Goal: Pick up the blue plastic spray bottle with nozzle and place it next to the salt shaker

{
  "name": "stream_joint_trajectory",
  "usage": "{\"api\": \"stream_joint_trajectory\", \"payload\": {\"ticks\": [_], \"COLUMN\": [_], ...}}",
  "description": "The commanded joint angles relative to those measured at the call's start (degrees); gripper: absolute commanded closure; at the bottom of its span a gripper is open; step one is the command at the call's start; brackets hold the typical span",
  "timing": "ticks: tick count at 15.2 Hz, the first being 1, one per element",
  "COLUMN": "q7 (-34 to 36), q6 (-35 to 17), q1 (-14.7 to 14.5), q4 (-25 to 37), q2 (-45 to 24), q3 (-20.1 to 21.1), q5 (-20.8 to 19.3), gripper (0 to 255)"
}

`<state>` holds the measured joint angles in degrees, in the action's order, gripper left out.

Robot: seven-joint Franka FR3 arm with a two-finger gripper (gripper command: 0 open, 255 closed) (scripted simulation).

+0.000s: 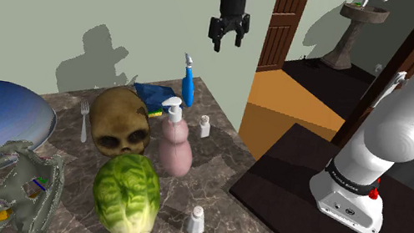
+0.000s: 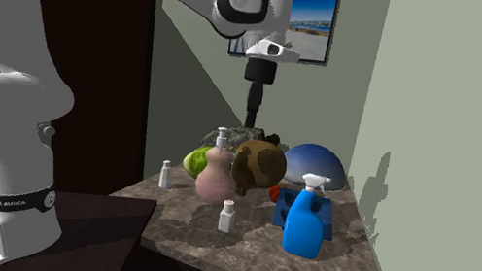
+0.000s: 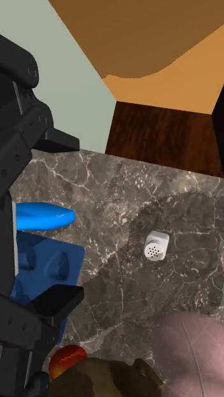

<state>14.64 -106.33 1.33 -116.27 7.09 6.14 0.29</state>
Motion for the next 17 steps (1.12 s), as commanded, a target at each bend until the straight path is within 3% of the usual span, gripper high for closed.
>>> {"api": "stream_joint_trajectory", "payload": {"ticks": [1, 8, 14, 17], "q7": [1.0, 4.1, 6.0, 6.1], "q6": [-1.5, -3.6, -2.3, -3.4], "q1": [0.0, -0.5, -1.6, -1.6], "q4": [2.9, 16.3, 32.2, 32.5], "q2": [-4.3, -19.9, -34.4, -35.9], "q3": [0.2, 0.2, -0.6, -0.7], "q5": [-0.8, -3.8, -6.1, -6.3], "gripper": [0, 0, 0, 0]}}
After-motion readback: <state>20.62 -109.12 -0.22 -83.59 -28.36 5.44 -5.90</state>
